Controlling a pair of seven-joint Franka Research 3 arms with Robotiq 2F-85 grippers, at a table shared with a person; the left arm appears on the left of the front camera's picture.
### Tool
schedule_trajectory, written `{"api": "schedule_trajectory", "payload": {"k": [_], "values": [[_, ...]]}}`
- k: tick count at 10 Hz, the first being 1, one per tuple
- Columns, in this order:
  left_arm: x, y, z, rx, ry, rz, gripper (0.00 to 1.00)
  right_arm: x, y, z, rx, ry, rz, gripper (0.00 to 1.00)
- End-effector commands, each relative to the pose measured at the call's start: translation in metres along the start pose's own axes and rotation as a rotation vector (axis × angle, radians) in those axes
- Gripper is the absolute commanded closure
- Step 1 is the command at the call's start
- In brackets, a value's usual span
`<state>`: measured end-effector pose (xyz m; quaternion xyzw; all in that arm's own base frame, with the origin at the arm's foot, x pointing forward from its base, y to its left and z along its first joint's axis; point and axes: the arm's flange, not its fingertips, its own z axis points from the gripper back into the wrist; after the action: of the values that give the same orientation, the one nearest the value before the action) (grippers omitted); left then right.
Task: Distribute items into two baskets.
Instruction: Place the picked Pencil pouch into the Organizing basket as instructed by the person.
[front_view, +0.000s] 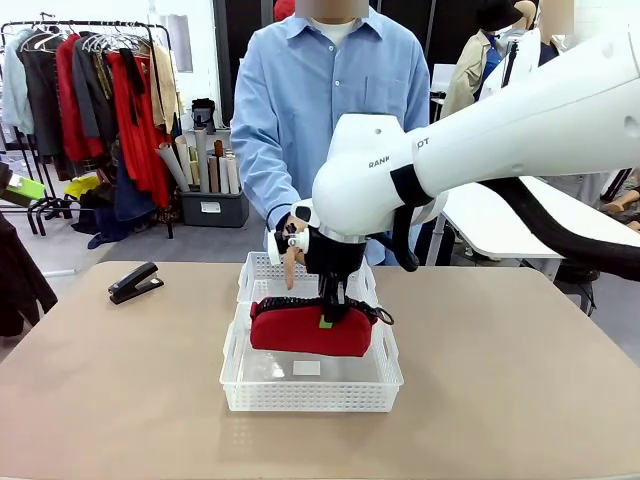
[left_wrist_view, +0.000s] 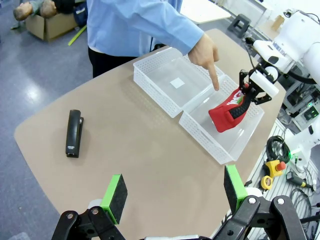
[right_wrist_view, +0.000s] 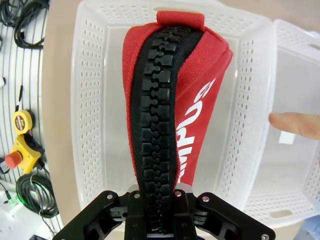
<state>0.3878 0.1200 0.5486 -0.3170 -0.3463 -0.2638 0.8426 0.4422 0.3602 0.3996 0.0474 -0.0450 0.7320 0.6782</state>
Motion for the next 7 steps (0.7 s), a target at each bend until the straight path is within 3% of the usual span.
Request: {"api": "schedule_trajectory", "payload": {"k": [1, 7], "values": [[0.001, -0.001, 0.0, -0.011, -0.022, 0.003, 0.0, 0.004, 0.006, -0.015, -0.023, 0.02, -0.013, 1.0], [0.001, -0.001, 0.0, -0.011, -0.022, 0.003, 0.0, 0.002, 0.004, -0.04, 0.01, 0.033, -0.008, 1.0]]}}
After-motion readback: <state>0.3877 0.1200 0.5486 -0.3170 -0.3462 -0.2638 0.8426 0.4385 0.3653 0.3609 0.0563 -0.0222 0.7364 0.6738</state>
